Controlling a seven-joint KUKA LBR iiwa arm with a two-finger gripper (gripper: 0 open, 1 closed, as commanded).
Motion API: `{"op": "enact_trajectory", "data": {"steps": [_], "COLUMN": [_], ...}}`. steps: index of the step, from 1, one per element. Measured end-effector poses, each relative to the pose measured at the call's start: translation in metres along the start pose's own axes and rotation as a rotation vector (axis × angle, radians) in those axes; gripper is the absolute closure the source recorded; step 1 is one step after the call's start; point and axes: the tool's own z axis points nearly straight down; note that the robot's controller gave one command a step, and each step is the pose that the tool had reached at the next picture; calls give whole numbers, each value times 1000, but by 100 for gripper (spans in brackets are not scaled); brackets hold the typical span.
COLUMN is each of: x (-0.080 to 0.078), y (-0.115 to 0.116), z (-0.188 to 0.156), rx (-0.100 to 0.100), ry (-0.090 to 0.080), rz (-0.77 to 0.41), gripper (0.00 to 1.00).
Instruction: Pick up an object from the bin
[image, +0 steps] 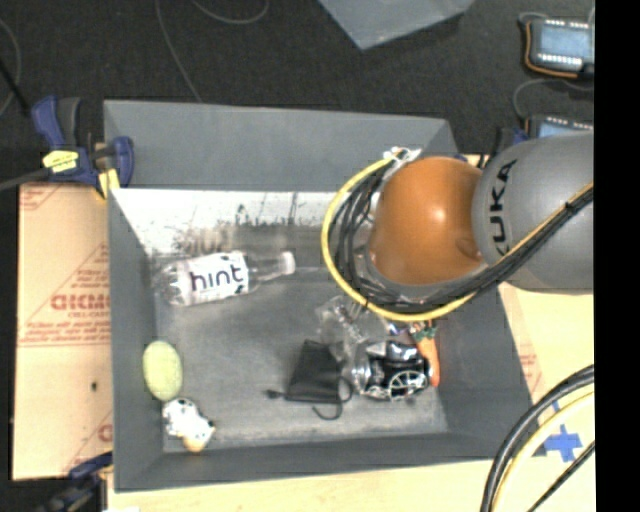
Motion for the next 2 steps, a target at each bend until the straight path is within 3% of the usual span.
{"op": "enact_trajectory", "data": {"steps": [1,2], "x": [7,6], "y": [2,10], "z": [64,90], "rx": [-4,-1], "ry": [9,5], "rz": [26,-24], "gripper": [100,100]}}
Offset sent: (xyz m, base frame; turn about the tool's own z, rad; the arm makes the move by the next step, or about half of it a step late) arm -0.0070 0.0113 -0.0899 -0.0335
